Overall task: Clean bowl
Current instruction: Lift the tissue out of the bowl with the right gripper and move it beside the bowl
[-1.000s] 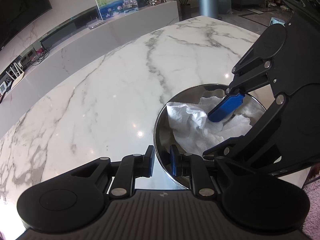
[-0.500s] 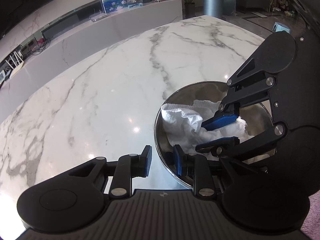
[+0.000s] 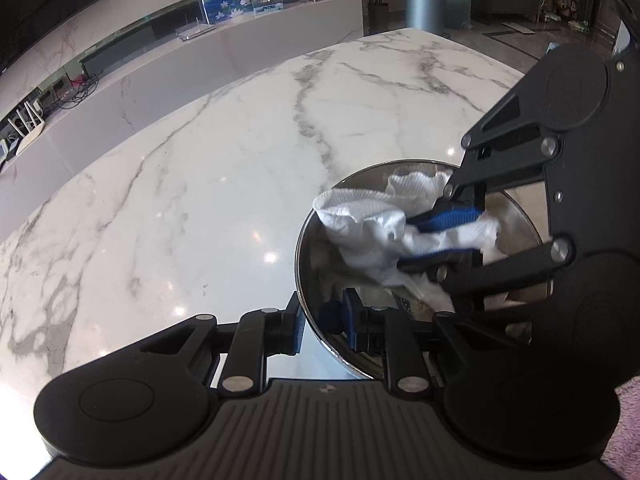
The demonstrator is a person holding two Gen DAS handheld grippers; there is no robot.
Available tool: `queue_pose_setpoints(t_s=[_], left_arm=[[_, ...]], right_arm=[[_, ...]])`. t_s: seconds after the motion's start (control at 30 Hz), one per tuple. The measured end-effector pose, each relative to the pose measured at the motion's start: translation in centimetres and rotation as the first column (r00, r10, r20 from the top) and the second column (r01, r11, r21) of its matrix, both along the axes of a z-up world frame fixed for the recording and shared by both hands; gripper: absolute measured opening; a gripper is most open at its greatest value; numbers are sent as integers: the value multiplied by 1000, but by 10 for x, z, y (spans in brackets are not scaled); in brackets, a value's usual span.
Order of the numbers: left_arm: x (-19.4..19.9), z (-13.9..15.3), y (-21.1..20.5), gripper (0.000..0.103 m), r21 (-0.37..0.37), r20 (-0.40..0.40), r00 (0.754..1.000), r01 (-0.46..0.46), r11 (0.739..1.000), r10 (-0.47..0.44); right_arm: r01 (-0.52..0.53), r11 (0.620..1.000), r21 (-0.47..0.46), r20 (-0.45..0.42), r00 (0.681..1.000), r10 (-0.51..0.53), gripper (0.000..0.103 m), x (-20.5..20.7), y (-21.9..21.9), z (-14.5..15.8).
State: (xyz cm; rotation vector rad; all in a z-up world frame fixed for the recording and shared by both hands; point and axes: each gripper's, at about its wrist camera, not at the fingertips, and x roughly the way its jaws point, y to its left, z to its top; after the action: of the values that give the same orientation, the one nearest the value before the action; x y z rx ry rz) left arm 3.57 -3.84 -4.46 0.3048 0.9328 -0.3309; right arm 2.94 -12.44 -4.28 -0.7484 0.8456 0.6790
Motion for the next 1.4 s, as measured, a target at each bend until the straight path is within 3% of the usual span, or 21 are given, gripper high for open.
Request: queue_pose_setpoints(t_s=[0.47,0.73,0.87,1.0,1.17,1.27,1.4], left_arm=[[-1,2,-1,18,12,32,999,-22,1000,21],[-13,22,4,23,-25,118,993,-10,1000,13],[-25,36,1,32,-33,182,983,42,999,-35],[-33,43,-8,34,-48,204,973,121,991,-109],[-41,39,-25,34,-71,176,953,264,962,-248],[-42,34,-32,34,-83,159,942,311,947,-295],[-49,26,-41,33,-51,146,933,338,940,-328]], right_arm=[[140,970,199,98,982,-162,13,2,-41,49],[277,903,329,-17,957,-288,13,13,-94,56],[319,871,374,-11,940,-340,14,9,-111,64],[343,860,377,-24,932,-362,14,8,-122,66],[365,864,347,-59,928,-368,14,9,-125,55],[367,866,340,-74,928,-365,14,9,-125,51],[379,852,361,-165,925,-341,14,13,-125,42]])
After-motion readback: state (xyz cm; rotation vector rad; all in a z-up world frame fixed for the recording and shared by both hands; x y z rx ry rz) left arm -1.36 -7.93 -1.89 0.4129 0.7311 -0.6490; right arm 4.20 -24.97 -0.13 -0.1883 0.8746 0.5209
